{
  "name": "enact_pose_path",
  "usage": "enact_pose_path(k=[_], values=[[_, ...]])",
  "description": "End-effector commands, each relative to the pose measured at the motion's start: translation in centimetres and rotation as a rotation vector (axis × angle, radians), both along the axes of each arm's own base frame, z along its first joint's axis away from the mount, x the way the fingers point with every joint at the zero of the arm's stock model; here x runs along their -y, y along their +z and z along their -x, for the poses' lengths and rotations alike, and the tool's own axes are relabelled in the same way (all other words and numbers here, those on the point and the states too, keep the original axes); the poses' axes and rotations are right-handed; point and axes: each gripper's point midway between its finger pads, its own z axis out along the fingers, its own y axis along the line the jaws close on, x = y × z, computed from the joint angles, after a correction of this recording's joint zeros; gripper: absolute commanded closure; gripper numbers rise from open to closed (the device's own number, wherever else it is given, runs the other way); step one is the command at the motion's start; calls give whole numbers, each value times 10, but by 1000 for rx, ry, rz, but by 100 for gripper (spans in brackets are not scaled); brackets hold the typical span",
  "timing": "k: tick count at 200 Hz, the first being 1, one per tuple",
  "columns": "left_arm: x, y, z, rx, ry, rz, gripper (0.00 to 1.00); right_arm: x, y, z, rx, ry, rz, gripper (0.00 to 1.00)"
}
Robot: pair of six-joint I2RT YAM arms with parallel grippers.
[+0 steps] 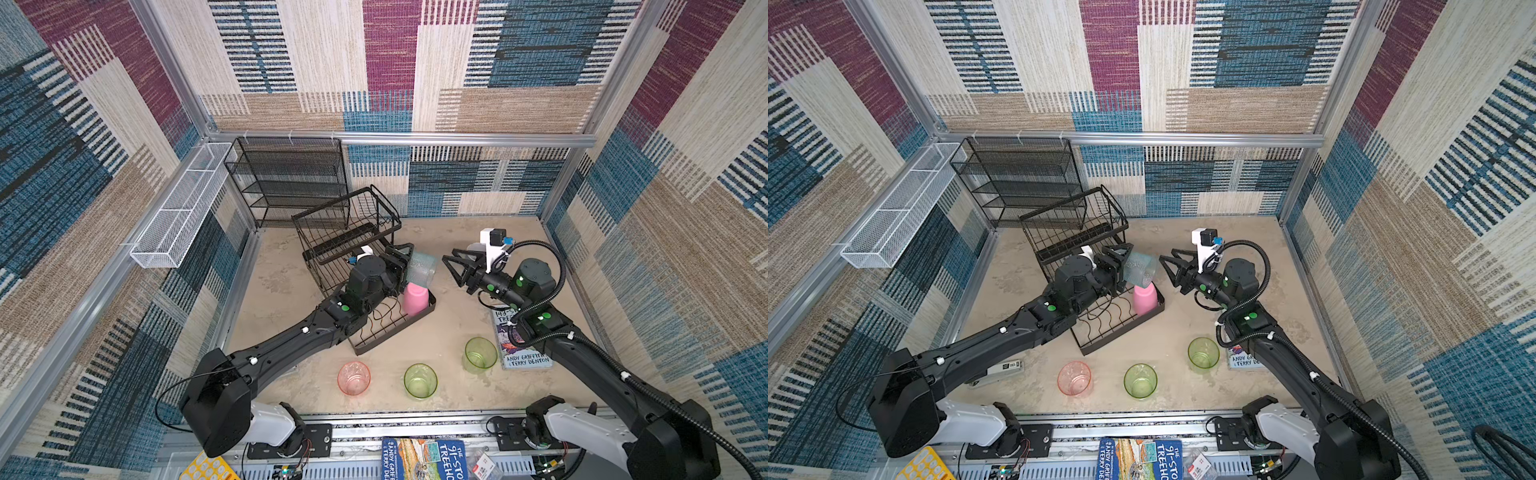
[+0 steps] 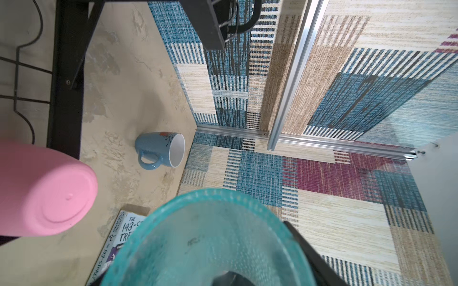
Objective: Load cups into a dish rack
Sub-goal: Place the cup upside down at the dish rack.
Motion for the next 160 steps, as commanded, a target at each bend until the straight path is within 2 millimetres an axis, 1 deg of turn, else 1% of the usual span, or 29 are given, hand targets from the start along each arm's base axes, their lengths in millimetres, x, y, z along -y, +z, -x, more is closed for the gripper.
enact_pose_path(k=[1, 36, 45, 77, 109, 125, 160], values=[[-6, 5, 1, 89, -8, -140, 35, 4, 1, -6, -5, -42, 8, 48], [-19, 3, 6, 174, -18, -328, 36, 10, -2, -14, -28, -91, 28, 48], [-22, 5, 7, 219, -25, -392, 36, 10, -1, -14, -26, -93, 31, 48], [-32, -2, 10, 339, -71, -664, 36, 12, 0, -14, -20, -103, 37, 47], [-60, -17, 9, 373, -15, -899, 36, 13, -2, -15, -22, -112, 49, 46], [-68, -28, 6, 394, 16, -1020, 36, 13, -1, -15, -18, -114, 48, 46], [-67, -54, -4, 435, 59, -1195, 36, 13, -4, -13, -20, -106, 45, 46]])
